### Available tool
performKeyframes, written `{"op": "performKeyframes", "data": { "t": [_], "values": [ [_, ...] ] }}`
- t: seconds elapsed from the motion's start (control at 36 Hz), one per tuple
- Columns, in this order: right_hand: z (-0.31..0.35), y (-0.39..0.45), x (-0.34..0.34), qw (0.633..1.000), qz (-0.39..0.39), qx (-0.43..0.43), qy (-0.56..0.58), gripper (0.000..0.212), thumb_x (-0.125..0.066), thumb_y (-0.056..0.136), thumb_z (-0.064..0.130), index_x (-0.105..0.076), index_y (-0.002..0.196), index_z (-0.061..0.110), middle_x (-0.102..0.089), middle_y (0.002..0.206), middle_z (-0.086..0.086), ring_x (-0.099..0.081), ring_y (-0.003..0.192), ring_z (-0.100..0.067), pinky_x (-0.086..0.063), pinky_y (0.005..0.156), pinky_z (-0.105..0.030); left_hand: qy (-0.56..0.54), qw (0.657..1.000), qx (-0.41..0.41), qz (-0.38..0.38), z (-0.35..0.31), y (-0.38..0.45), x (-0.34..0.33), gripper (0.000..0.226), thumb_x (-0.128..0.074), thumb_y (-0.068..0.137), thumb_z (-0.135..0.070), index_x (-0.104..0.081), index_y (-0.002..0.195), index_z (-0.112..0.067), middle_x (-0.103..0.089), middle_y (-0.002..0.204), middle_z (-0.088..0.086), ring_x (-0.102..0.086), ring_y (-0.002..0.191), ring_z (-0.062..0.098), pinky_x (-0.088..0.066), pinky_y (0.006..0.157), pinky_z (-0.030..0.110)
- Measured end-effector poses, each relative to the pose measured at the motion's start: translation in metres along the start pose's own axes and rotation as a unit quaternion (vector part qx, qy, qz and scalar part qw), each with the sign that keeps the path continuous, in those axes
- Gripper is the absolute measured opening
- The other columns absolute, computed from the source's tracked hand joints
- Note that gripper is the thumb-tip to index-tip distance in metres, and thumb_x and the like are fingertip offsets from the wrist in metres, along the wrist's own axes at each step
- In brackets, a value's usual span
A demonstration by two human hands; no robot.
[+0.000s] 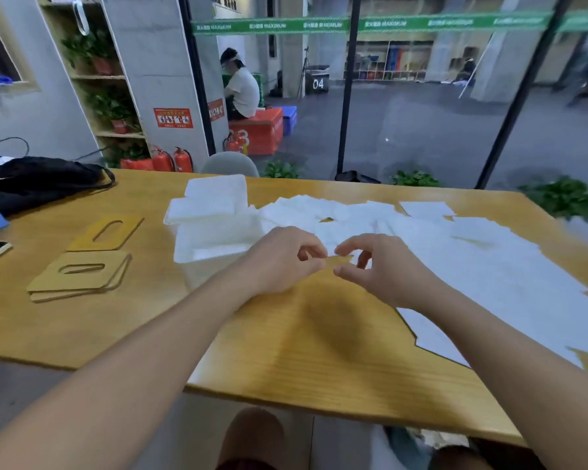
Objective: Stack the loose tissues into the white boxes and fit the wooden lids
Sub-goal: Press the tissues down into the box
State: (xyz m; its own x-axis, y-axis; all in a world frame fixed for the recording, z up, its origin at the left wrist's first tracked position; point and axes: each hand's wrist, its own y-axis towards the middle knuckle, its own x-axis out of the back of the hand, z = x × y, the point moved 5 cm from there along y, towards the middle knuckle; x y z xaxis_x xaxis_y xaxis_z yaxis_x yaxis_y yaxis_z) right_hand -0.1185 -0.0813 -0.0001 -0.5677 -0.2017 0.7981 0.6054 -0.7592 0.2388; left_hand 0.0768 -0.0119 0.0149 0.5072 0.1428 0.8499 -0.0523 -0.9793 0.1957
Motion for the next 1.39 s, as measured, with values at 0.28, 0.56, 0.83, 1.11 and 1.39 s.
{"op": "performKeyframes", "data": {
  "t": [0.28,0.56,0.83,1.11,1.39],
  "values": [
    [-0.096,-0.061,0.006,0.978,-0.060,-0.091,-0.178,0.059,-0.071,0.095,0.064,-0.068,0.143,0.029,-0.058,0.156,0.004,-0.049,0.147,-0.021,-0.034,0.118,-0.043,-0.004,0.999,0.001,0.033,-0.013,0.040,-0.112,0.024,-0.068,0.104,-0.047,-0.071,0.128,-0.046,-0.060,0.154,-0.017,-0.052,0.145,0.010,-0.042,0.111,0.031],
    [-0.124,-0.068,-0.005,0.975,-0.062,-0.066,-0.202,0.072,-0.050,0.100,0.075,-0.058,0.150,0.024,-0.056,0.151,0.008,-0.046,0.145,-0.017,-0.030,0.123,-0.041,0.048,0.995,-0.068,0.049,-0.022,0.061,-0.146,0.039,-0.052,0.113,-0.045,-0.057,0.152,-0.039,-0.058,0.150,-0.020,-0.046,0.146,0.009,-0.036,0.118,0.036],
    [-0.126,-0.049,0.003,0.986,-0.038,-0.063,-0.153,0.059,-0.056,0.103,0.066,-0.061,0.148,0.028,-0.057,0.153,0.013,-0.044,0.149,-0.012,-0.026,0.126,-0.039,0.046,0.996,-0.078,0.019,-0.011,0.064,-0.140,0.037,-0.056,0.111,-0.051,-0.066,0.144,-0.040,-0.061,0.146,-0.021,-0.040,0.137,0.004,-0.025,0.108,0.026],
    [-0.136,0.012,0.020,0.978,-0.066,-0.122,-0.153,0.031,-0.078,0.085,0.054,-0.067,0.091,0.026,-0.059,0.091,0.012,-0.059,0.082,-0.013,-0.048,0.078,-0.033,-0.039,0.998,-0.042,0.021,0.005,0.090,-0.135,0.020,-0.058,0.109,-0.053,-0.075,0.117,-0.047,-0.066,0.122,-0.032,-0.047,0.125,-0.002,-0.041,0.111,0.031],
    [-0.154,0.007,0.019,0.991,-0.094,-0.091,-0.032,0.012,-0.075,0.097,0.036,-0.079,0.086,0.038,-0.069,0.091,0.018,-0.066,0.083,-0.004,-0.054,0.069,-0.029,-0.090,0.995,-0.052,0.003,0.014,0.093,-0.139,0.014,-0.062,0.108,-0.049,-0.075,0.113,-0.050,-0.066,0.120,-0.036,-0.049,0.127,-0.001,-0.041,0.100,0.020]
  ]
}}
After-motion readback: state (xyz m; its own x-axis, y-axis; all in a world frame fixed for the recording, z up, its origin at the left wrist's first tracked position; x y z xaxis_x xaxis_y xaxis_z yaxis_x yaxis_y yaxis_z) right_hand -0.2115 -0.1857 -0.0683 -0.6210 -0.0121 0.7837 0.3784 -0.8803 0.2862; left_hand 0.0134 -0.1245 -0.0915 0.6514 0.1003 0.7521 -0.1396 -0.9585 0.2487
